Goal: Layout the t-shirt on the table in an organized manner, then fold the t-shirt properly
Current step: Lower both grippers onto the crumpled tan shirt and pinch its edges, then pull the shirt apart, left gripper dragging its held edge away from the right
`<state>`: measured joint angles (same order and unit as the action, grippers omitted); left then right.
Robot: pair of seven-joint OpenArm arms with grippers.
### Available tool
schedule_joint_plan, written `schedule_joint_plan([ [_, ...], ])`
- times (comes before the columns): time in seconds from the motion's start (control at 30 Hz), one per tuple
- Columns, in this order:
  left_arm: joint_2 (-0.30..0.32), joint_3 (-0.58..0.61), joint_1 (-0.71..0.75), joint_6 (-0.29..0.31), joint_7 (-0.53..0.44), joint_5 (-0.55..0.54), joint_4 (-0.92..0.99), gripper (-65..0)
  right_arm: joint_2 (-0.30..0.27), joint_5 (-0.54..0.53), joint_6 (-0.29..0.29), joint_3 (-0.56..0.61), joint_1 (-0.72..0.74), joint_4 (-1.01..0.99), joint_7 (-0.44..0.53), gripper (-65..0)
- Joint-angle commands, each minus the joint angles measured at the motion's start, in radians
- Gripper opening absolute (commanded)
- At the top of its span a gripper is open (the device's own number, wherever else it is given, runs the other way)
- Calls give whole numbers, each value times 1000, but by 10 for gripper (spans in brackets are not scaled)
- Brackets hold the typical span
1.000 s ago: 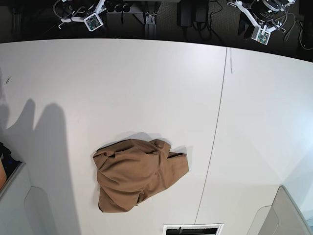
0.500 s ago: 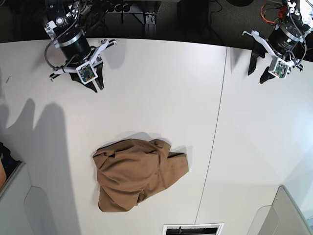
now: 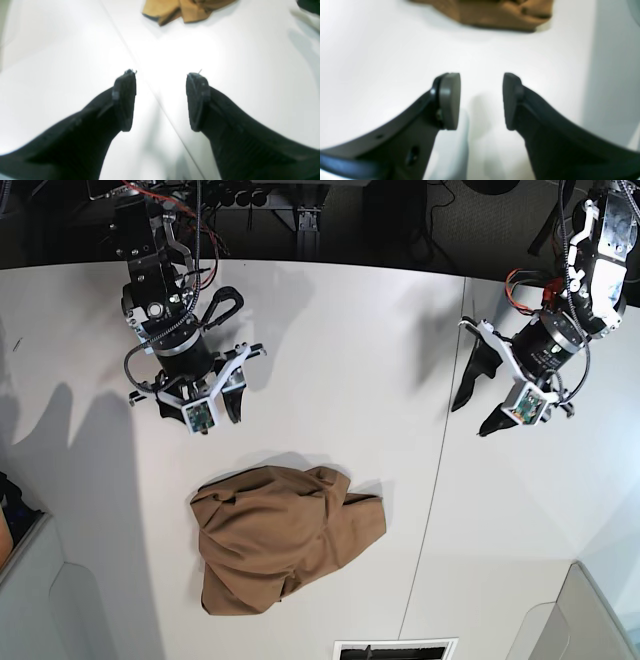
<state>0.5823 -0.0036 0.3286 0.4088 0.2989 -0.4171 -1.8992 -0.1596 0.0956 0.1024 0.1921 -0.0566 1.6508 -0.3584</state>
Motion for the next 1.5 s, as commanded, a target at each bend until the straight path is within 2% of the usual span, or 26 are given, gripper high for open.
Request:
schedule_joint_plan([
  [0.0,16,26,-47,-4,-27,-11,15,-303,9,3,-19,-3,39,-6,25,-374],
  [0.2,-19,197,-278,-4,-33,-9,187,-303,63,63,-100,-3,162,-128,25,-374],
  [0.4,-121,296,-488,-4,-38,-9,401,-303,123,66,-103,-3,243,-183,25,-374],
  [0.6,-210,332,-646,-4,-68,27,636,-303,169,115,-105,-3,283,-190,24,-374],
  [0.87,-290,332,-771,-4,-123,27,907,-303,185,151,-108,-4,378,-344,35,-374],
  [1.1,-338,332,-793,-4,-139,29,960,-304,197,149,-107,-4,427,-469,50,-374],
  [1.17,-349,332,-794,-4,-139,29,960,-307,208,148,-106,-4,428,-481,64,-395],
  [1.2,-353,332,-794,-4,-139,29,960,-325,211,148,-106,-4,426,-481,71,-431],
  [1.23,-357,332,-794,-4,-140,30,960,-373,214,148,-107,-3,426,-481,71,-486],
  [1.33,-360,332,-794,-4,-142,49,960,-596,215,158,-106,-4,430,-481,74,-650],
  [1.37,-360,332,-794,-4,-142,55,960,-649,215,174,-106,-4,431,-481,74,-650],
  [1.47,-346,332,-794,-4,-142,54,959,-650,215,232,-107,-4,430,-479,72,-650],
])
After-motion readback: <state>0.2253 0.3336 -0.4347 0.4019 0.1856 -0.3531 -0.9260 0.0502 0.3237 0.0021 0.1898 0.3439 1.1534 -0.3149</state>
